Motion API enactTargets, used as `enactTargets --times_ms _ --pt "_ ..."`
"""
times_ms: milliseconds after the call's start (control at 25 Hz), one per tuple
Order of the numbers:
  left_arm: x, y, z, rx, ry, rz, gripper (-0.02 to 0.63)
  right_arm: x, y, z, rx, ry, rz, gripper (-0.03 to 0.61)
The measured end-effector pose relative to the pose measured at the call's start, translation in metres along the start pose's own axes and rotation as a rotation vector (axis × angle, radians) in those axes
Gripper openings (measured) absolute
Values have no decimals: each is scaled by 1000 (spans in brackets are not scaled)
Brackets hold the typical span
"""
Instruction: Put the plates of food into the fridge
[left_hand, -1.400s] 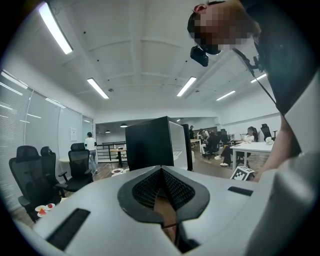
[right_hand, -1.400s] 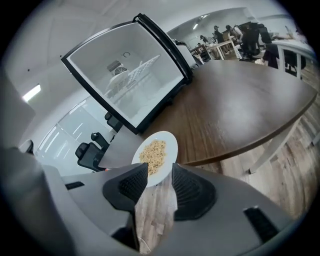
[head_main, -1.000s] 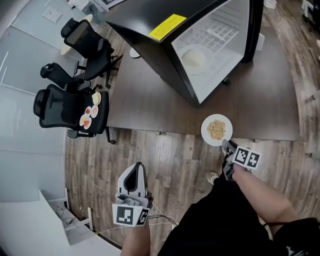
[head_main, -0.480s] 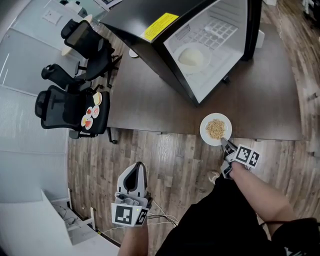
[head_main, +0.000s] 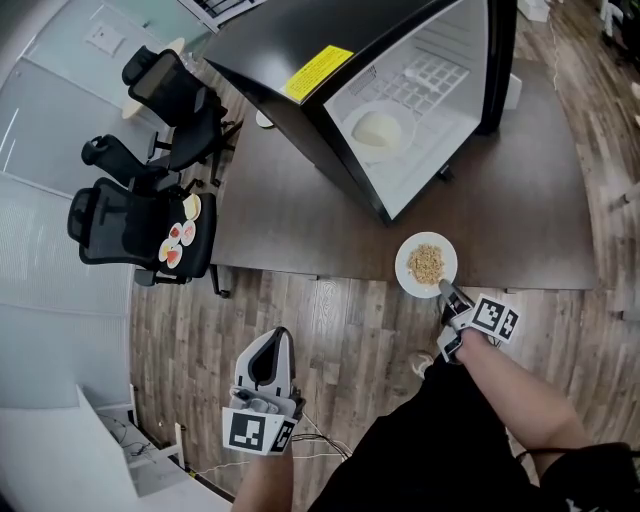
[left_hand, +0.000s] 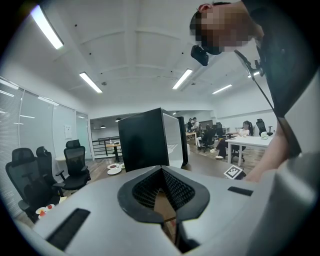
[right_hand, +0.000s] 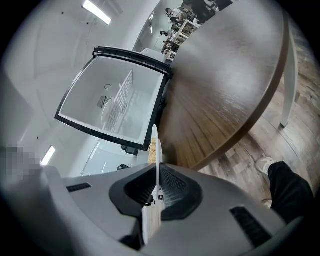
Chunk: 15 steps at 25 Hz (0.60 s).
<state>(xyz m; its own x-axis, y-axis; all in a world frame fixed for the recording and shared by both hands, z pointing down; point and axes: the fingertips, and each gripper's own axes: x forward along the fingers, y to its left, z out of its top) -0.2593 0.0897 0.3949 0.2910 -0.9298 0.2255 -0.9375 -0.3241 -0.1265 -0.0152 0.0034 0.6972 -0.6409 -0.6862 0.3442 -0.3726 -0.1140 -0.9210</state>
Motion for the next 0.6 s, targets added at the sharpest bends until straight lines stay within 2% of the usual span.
enactTargets --times_ms 240,600 --pt "5 0 6 -19 -15 10 3 -6 11 14 34 -12 45 18" --pt "21 -9 32 -35 -64 6 3 -22 31 59 1 -57 60 18"
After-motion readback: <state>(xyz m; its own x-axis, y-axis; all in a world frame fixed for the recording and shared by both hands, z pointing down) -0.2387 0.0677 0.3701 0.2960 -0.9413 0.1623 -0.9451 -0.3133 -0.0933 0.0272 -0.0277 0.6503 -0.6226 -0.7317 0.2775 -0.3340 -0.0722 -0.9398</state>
